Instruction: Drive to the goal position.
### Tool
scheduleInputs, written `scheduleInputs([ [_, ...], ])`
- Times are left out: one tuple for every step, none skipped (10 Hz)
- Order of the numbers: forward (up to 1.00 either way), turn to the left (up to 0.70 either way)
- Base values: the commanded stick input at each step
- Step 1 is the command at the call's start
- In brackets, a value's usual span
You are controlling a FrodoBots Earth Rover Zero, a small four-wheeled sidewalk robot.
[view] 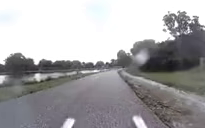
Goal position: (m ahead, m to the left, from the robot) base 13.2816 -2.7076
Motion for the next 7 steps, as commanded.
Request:
scheduleInputs([
  [0.85, 0.00],
  [0.85, 0.00],
  [0.85, 0.00],
  [0.85, 0.00],
  [0.85, 0.00],
  [0.85, 0.00],
  [0.85, -0.05],
])
